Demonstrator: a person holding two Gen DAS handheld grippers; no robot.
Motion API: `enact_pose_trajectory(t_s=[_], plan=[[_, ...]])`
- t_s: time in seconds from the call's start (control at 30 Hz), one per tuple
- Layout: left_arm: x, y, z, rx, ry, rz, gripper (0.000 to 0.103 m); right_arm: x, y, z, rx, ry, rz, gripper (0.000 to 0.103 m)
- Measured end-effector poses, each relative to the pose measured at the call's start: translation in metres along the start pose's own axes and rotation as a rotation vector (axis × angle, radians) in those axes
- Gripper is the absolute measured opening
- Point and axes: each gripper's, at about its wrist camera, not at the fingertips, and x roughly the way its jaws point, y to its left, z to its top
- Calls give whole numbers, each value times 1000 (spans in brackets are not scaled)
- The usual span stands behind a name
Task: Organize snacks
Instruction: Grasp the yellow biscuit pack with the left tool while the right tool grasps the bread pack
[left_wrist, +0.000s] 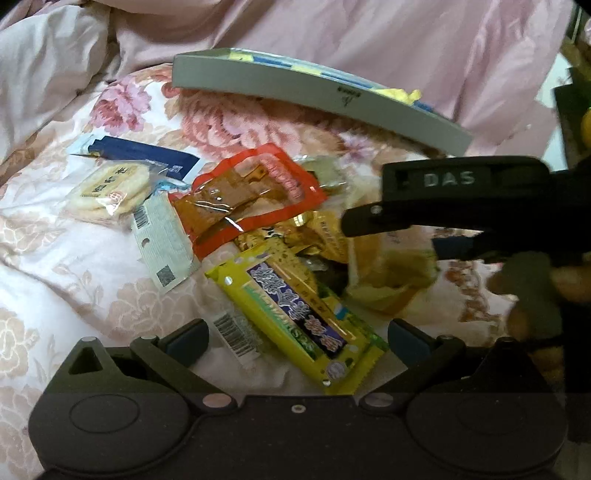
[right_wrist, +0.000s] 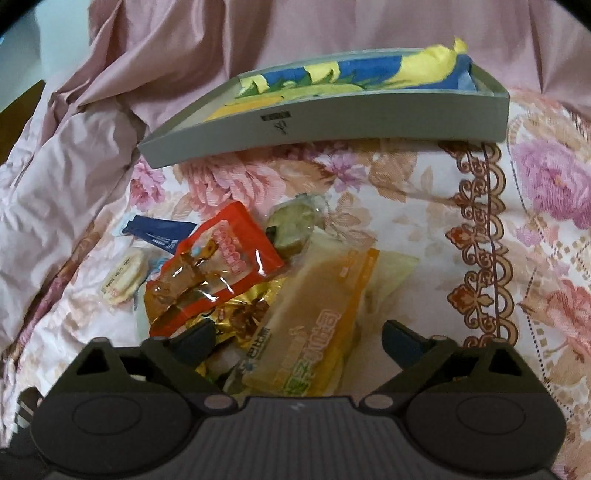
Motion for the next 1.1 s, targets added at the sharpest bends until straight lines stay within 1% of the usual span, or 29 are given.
enact_pose_trajectory(t_s=[0.13,0.2,0.23,0.3,0.4,0.63,0.83,1.0,1.1], plan=[[7,-4,5,-20,9,53,102,1,-7,2,52,13,-10,86],[10,-7,7,-18,20,89,102,2,-10,1,71,21,-5,83],[10,-7,7,-14,23,94,102,3,-11,1,78,26,-1,81],[10,-4,8,-8,25,87,101,4,-12,0,81,31,0,79],[6,3,8,-1,24,81,96,3,-11,0,72,25,-5,77],[-10,36,3,-26,16,79,91,2,-7,-2,45,20,-4,69],[-18,49,4,-1,0,106,91,3,-3,-4,19,28,-11,67],[-16,36,9,66,-29,125,98,5,-3,-7,33,49,-1,69],[-11,28,12,116,-39,130,98,5,-1,-8,19,47,-11,70]])
